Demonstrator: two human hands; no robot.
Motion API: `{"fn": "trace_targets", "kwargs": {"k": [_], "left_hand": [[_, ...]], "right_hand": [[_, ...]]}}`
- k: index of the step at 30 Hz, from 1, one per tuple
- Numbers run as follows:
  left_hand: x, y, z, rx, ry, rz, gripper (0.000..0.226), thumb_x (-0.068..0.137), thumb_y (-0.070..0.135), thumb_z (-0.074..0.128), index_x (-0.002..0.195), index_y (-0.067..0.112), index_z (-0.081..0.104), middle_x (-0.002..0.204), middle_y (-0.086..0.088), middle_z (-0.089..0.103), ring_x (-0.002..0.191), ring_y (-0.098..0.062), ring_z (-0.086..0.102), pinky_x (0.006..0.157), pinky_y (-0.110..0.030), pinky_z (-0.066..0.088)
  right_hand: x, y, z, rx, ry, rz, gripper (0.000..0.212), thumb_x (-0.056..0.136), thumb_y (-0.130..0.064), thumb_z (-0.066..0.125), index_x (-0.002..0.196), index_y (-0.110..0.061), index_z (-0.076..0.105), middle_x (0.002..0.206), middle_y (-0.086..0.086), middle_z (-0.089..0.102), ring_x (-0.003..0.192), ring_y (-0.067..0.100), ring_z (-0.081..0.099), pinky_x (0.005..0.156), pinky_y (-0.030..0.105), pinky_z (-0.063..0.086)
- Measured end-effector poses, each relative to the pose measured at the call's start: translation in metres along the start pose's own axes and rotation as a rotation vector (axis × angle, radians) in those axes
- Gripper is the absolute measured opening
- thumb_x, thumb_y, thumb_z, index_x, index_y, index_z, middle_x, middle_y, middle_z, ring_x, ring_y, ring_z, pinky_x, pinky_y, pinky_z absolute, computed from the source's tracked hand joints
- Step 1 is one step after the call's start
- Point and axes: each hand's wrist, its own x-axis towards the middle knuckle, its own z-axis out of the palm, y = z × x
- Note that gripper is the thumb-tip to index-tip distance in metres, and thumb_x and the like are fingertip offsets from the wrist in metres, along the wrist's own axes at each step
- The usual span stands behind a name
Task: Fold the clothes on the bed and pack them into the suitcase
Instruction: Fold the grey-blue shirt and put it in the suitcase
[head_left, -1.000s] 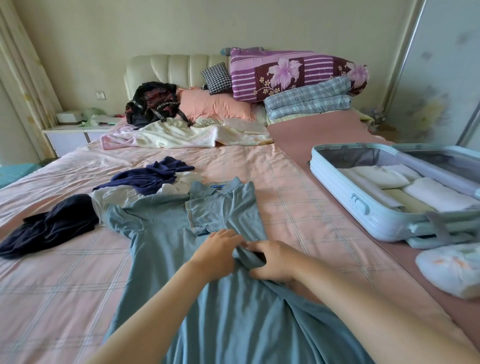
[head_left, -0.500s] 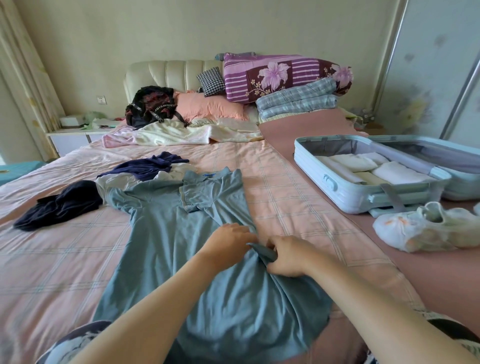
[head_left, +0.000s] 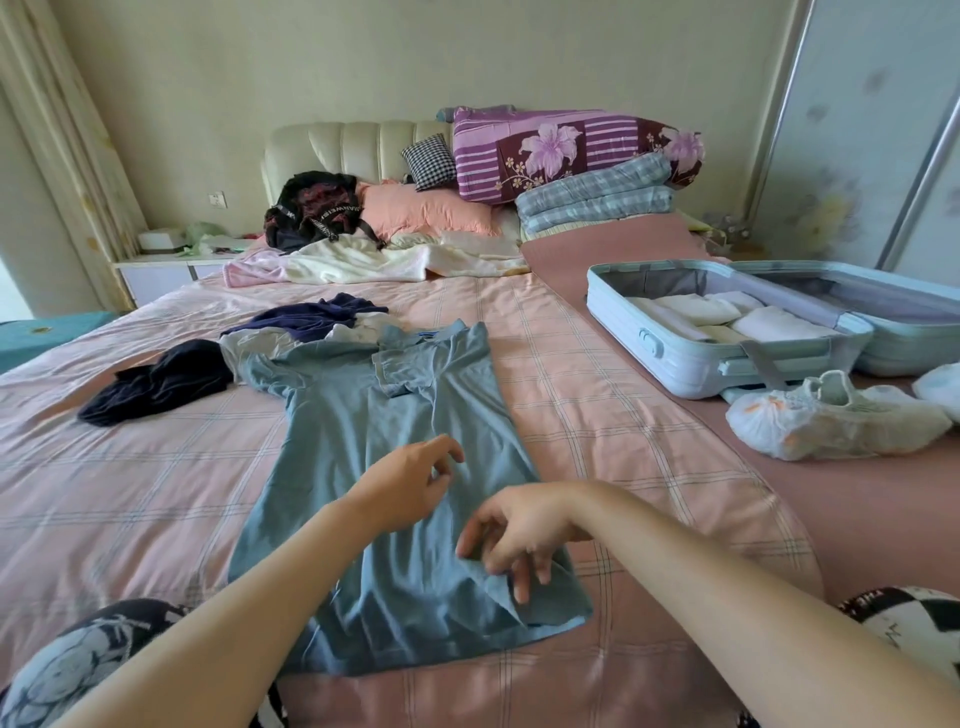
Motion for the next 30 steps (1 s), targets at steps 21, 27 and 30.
{"fn": "trace_targets", "kwargs": {"k": [21, 27, 30], "left_hand": [[-0.052, 0.046, 0.006, -0.111, -0.302, 0.1, 0.02, 0.084, 0.018, 0.059, 0.081, 0.038, 0.06, 0.082, 0.013, 0.066, 0.08, -0.005, 0.061, 0.077, -0.024, 0.051], [-0.062, 0.051, -0.003, 0.0, -0.46, 0.031, 0.019, 0.073, 0.016, 0.059, 0.082, 0.032, 0.064, 0.081, 0.016, 0.065, 0.078, -0.002, 0.06, 0.073, -0.019, 0.05], [-0.065, 0.056, -0.002, 0.159, -0.659, 0.049, 0.024, 0.075, 0.018, 0.059, 0.09, 0.031, 0.072, 0.089, 0.017, 0.069, 0.086, -0.006, 0.065, 0.081, -0.027, 0.056]], "right_hand": [[-0.027, 0.048, 0.031, -0.596, 0.336, 0.102, 0.055, 0.062, -0.036, 0.09, 0.099, -0.028, 0.051, 0.102, -0.01, 0.051, 0.087, 0.017, 0.056, 0.071, 0.033, 0.048], [-0.027, 0.035, 0.034, -0.604, 0.323, 0.099, 0.018, 0.072, -0.01, 0.067, 0.066, -0.018, 0.051, 0.067, 0.003, 0.054, 0.061, 0.021, 0.052, 0.053, 0.03, 0.039], [-0.03, 0.034, 0.044, -0.39, 0.029, 0.204, 0.013, 0.079, -0.01, 0.071, 0.077, -0.022, 0.064, 0.075, 0.002, 0.067, 0.07, 0.021, 0.071, 0.067, 0.034, 0.061]]}}
